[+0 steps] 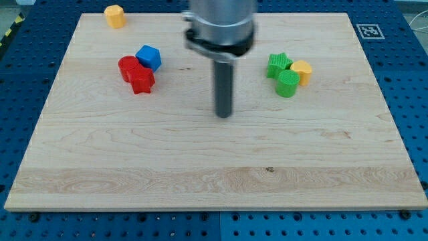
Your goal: Slide the green circle to the bottom left
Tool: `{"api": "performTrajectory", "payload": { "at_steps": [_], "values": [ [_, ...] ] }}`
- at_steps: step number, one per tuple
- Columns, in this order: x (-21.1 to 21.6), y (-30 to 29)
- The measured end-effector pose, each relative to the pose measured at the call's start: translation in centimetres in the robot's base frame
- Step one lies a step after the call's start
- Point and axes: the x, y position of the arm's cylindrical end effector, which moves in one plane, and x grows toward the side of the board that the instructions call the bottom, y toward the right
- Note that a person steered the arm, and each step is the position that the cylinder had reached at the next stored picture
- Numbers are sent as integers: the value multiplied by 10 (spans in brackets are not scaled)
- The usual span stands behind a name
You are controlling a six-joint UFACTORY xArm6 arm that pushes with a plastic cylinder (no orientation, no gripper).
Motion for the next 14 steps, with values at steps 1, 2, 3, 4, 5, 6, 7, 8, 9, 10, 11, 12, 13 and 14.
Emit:
{"api": "performTrajectory", "payload": {
  "at_steps": [1, 2, 3, 4, 5, 6, 7, 8, 9, 10, 11, 12, 13, 14],
  "values": [
    [0, 71],
    [-1, 128],
    [-17, 148],
    [-33, 147],
    [-44, 145],
    [-51, 144],
    [-53, 125],
    [-53, 81],
    [-66, 73],
    [-99, 66],
    [-92, 34],
    [-54, 30],
    [-17, 35],
    [6, 40]
  ]
}}
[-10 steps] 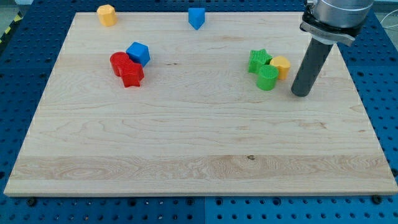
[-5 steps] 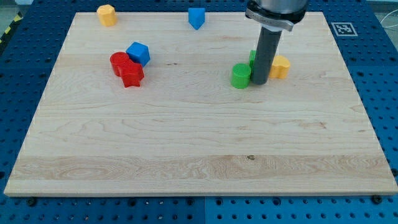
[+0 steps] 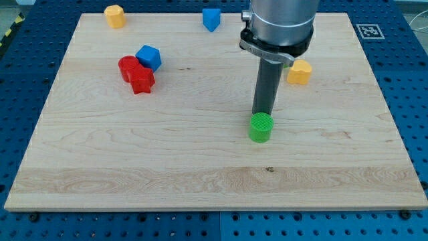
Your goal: Slide the green circle to the bottom left
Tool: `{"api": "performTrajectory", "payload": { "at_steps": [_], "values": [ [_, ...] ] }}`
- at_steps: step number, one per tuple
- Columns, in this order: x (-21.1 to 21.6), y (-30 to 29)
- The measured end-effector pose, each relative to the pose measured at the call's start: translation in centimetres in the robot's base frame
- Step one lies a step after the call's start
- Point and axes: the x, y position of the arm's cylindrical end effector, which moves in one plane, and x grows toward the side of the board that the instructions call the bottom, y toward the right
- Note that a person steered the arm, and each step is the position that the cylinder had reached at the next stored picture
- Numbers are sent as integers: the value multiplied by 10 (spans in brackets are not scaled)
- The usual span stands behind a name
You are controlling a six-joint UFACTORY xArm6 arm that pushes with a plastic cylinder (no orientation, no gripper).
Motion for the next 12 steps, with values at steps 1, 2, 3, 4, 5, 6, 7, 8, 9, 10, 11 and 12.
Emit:
{"api": "performTrajectory", "payload": {
  "at_steps": [1, 2, 3, 4, 5, 6, 7, 8, 9, 10, 11, 12],
  "values": [
    [2, 38],
    [17, 57],
    [28, 31],
    [31, -1],
    [42, -43],
    [60, -95],
    [68, -140],
    [77, -177],
    [83, -207],
    [68, -207],
    [65, -219],
    [73, -257]
  ]
}}
